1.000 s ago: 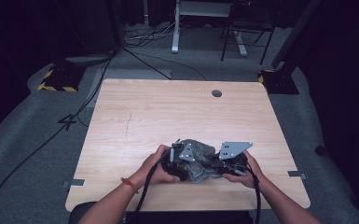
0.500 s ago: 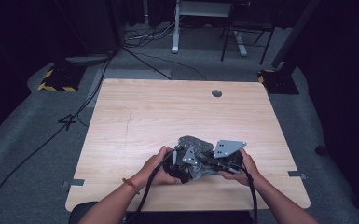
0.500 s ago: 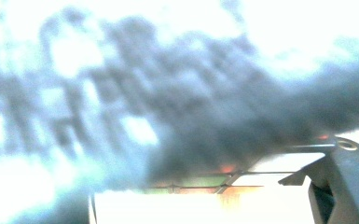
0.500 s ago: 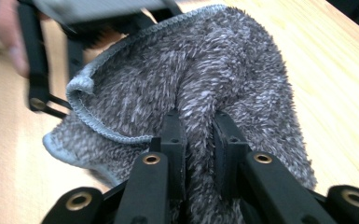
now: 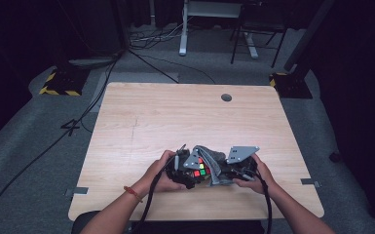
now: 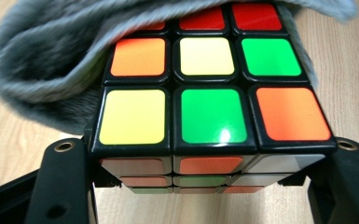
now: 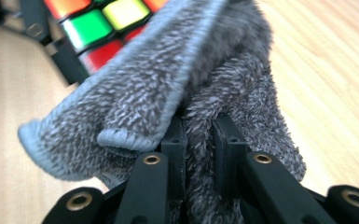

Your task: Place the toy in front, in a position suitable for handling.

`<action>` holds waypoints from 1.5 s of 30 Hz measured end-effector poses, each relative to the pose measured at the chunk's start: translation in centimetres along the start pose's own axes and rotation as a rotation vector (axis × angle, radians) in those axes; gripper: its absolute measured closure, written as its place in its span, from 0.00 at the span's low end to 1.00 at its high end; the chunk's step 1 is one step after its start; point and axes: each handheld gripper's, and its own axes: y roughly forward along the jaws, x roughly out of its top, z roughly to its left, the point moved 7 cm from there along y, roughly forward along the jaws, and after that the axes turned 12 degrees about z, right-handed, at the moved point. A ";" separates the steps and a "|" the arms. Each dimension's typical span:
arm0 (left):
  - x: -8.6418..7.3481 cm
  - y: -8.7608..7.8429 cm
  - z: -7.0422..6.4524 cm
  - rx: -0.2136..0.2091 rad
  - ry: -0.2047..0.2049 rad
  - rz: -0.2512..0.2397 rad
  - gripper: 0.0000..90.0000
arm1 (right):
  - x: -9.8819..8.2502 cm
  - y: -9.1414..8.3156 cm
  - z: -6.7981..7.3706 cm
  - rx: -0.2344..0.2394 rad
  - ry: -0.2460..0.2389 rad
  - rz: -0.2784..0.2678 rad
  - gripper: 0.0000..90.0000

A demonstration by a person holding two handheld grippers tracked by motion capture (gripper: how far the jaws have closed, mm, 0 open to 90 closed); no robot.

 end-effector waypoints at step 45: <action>0.3 -0.4 0.2 0.007 0.002 -0.043 0.37 | -0.2 0.3 0.2 0.079 0.032 -0.043 0.85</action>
